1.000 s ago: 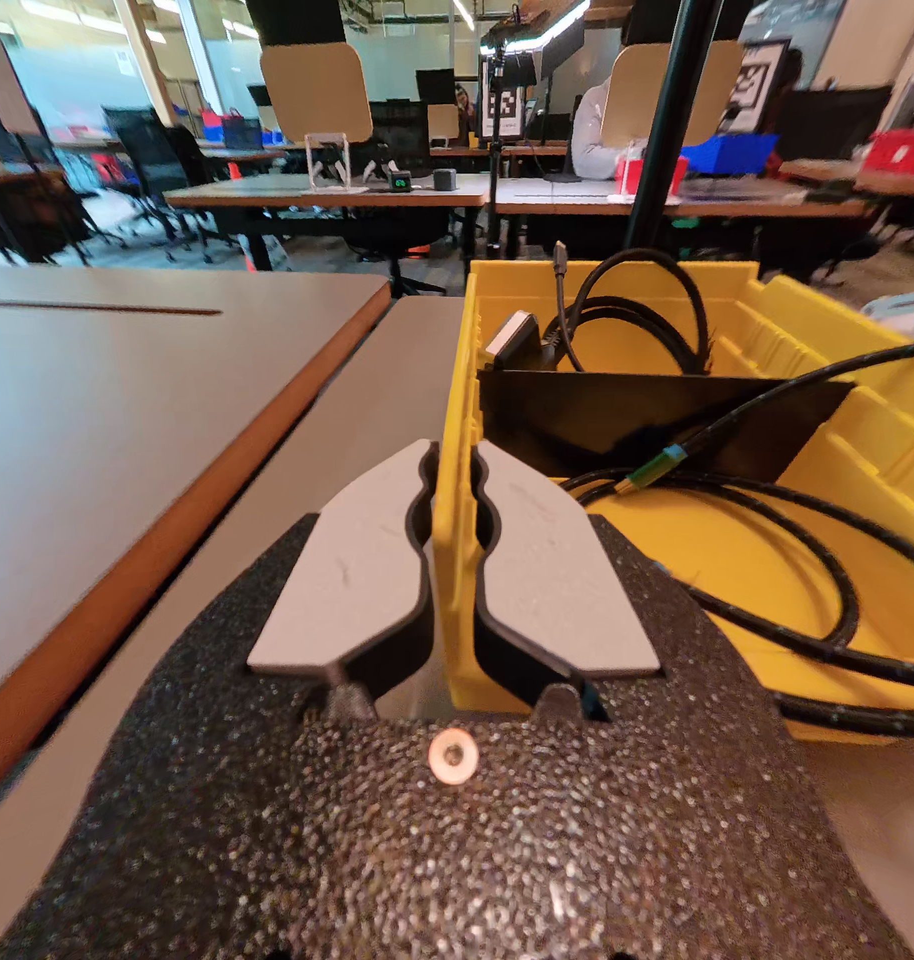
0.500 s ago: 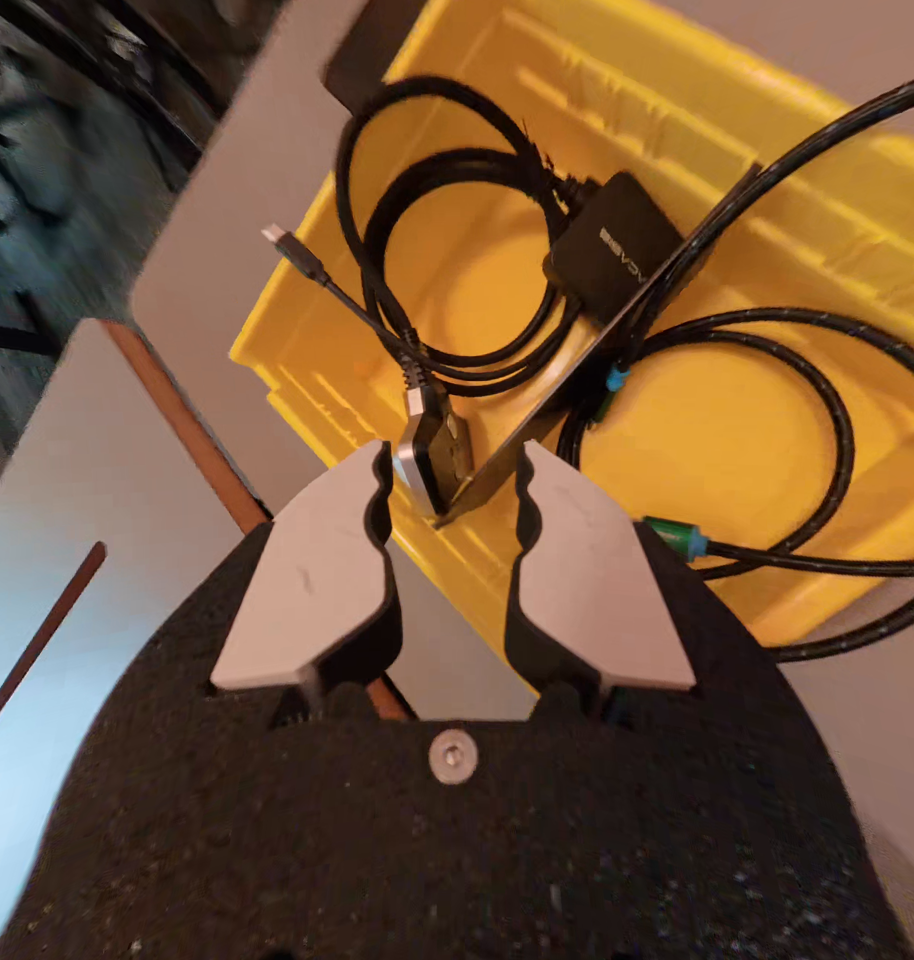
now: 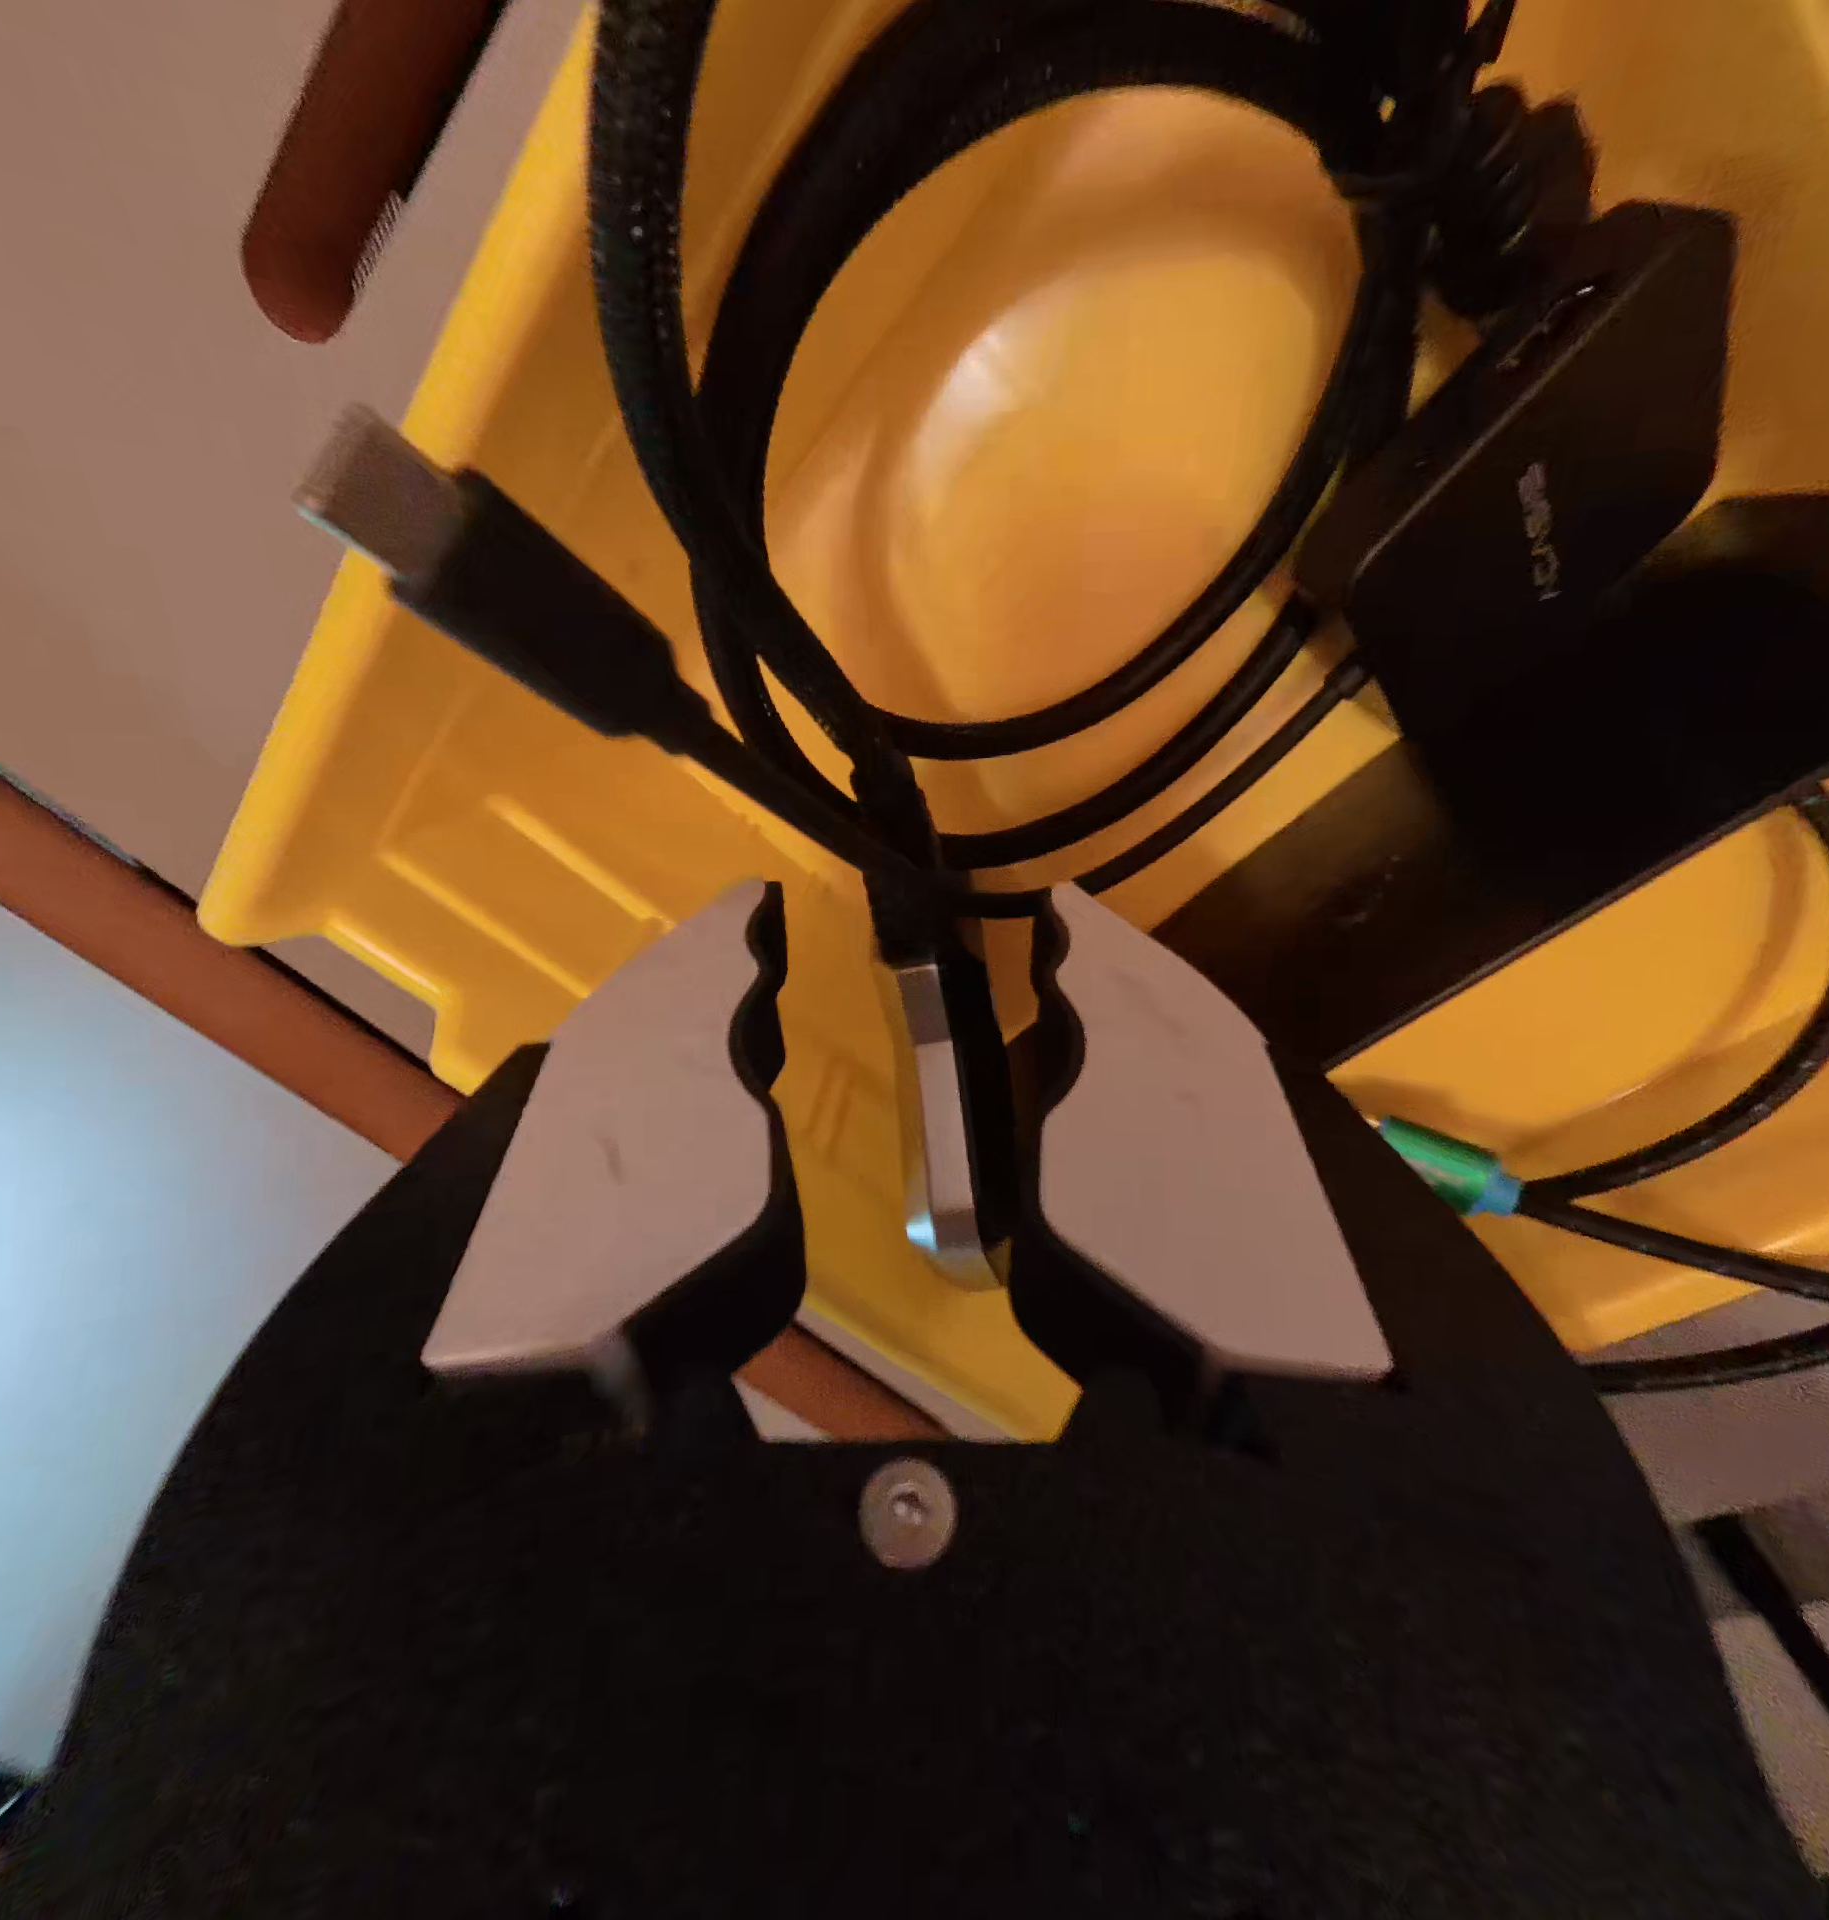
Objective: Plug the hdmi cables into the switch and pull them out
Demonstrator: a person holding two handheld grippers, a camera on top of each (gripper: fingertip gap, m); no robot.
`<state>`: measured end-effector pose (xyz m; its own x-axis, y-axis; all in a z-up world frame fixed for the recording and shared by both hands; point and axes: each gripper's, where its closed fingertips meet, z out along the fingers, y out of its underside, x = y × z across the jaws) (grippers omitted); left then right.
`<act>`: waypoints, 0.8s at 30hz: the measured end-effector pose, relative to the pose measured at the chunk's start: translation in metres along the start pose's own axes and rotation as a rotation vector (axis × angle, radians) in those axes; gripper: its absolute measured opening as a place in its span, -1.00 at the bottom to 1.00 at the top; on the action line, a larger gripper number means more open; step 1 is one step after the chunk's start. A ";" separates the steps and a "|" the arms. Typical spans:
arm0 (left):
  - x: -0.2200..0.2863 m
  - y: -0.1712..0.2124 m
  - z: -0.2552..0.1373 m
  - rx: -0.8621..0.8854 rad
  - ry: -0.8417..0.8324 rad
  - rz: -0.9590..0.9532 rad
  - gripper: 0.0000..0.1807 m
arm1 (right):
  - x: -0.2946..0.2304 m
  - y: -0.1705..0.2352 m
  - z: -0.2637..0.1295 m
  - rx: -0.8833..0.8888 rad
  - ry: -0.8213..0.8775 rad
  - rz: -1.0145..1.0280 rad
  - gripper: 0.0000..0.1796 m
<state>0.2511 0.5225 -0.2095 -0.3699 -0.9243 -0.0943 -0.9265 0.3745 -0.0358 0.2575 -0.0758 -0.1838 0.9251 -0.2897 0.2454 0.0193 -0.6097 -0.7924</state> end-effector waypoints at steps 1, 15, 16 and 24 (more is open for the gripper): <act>-0.001 0.002 0.002 -0.040 -0.007 0.024 -0.50 | 0.001 0.003 0.002 -0.009 0.001 0.004 -0.40; 0.001 0.019 0.017 -0.285 -0.033 0.143 -0.70 | 0.002 0.021 0.012 -0.057 -0.027 -0.011 -0.40; 0.000 0.020 0.018 -0.297 -0.042 0.118 -0.71 | 0.002 0.021 0.011 -0.063 -0.025 -0.023 -0.40; -0.001 -0.001 -0.035 -0.028 -0.177 -0.003 -0.75 | 0.007 0.010 -0.003 -0.007 0.013 -0.057 -0.41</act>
<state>0.2506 0.5207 -0.1743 -0.3519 -0.8969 -0.2680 -0.9300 0.3675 -0.0088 0.2633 -0.0869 -0.1883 0.9175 -0.2644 0.2971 0.0686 -0.6305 -0.7731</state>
